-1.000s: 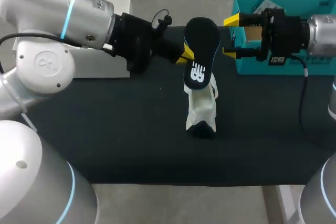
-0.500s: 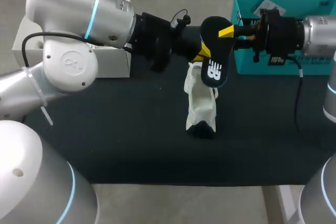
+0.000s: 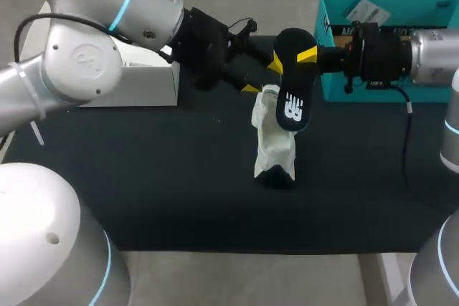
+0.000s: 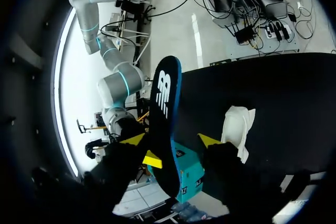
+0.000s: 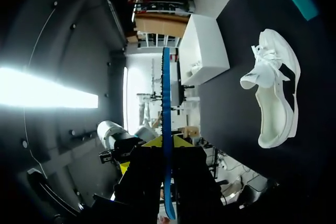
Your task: Take the shoe out of the shoebox, open the shoe tongue, remove and reinsert the insole, then place the shoe into the shoebox
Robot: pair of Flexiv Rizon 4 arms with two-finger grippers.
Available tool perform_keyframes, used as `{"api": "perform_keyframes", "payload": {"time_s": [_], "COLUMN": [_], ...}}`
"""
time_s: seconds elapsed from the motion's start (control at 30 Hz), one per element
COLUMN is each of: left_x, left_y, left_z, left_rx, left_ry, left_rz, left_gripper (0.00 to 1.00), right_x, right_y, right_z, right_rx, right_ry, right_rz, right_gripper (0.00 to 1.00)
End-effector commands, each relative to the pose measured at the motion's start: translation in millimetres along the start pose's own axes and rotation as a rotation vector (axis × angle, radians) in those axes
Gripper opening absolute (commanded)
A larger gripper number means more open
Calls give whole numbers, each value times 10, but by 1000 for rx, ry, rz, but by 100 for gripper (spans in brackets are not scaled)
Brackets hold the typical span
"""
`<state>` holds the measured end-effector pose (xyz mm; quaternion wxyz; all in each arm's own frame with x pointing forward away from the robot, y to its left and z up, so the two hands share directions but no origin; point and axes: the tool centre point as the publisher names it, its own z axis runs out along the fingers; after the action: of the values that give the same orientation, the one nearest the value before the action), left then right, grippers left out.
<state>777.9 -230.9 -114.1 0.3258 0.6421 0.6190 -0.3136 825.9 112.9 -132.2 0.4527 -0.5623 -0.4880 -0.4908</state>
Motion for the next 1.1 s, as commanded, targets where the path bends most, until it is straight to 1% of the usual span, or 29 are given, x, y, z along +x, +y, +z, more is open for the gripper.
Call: {"api": "perform_keyframes", "payload": {"time_s": [0.03,0.1,0.23,0.37,0.47,0.63,0.8,0.97,1.1], "left_x": [-119,-149,-215,-300,-332,-396,-451,-477,-483], "left_y": [86,117,159,203,262,335,428,445,455], "left_z": [-263,-300,-365,-375,-379,-368,-360,-406,-413], "left_rx": [53,60,68,62,57,50,17,14,10], "left_ry": [238,301,439,503,556,601,632,668,663], "left_rz": [-8,-3,-11,-5,36,58,48,31,38], "left_gripper": [100,100,100,100,100,100,100,100,100], "right_x": [-98,-128,-201,-228,-247,-261,-246,-246,-255], "right_y": [54,48,46,42,40,31,19,4,-9], "right_z": [71,95,135,170,194,233,264,255,252], "right_rx": [13,15,23,29,31,40,41,33,31], "right_ry": [-29,-55,-68,-90,-93,-89,-81,-77,-76], "right_rz": [13,11,19,18,18,19,15,13,15], "right_gripper": [0,0,0,0,0,0,0,0,0]}}
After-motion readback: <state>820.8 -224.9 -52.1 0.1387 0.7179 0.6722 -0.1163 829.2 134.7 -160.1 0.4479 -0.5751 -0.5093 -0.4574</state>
